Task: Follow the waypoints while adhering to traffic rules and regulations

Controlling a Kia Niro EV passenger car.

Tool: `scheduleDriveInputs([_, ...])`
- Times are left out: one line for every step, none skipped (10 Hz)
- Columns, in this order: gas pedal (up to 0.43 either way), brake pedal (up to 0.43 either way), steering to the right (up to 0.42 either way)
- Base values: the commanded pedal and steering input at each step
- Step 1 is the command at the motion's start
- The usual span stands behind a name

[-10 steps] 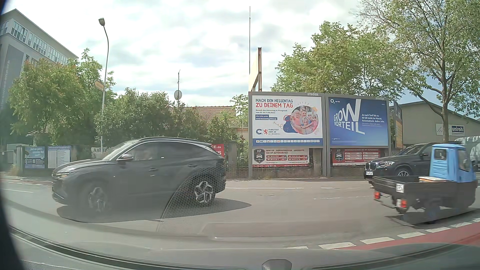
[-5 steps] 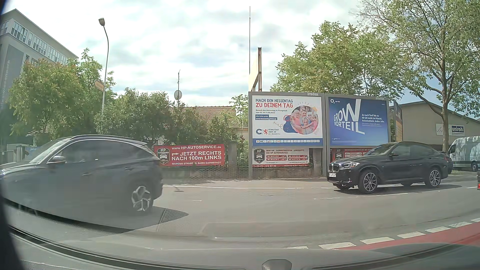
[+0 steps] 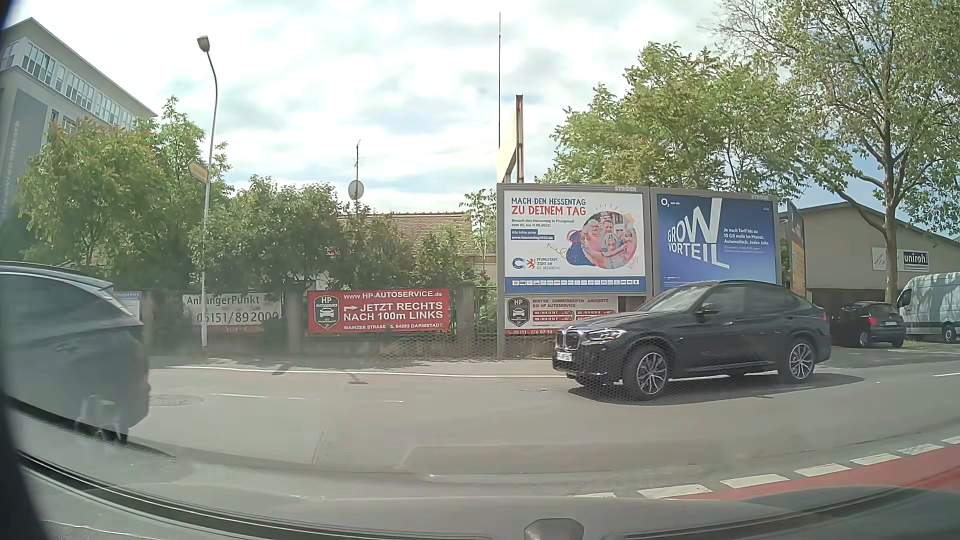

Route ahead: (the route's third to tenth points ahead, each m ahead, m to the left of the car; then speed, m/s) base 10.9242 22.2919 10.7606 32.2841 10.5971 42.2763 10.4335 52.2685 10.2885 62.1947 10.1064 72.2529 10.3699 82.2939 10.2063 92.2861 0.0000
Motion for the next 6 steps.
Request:
scheduleDriveInputs([0.0,0.177,-0.213])
scheduleDriveInputs([0.0,0.177,-0.213])
scheduleDriveInputs([0.0,0.177,-0.213])
scheduleDriveInputs([0.0,0.171,-0.213])
scheduleDriveInputs([0.0,0.177,-0.213])
scheduleDriveInputs([0.0,0.171,-0.213])
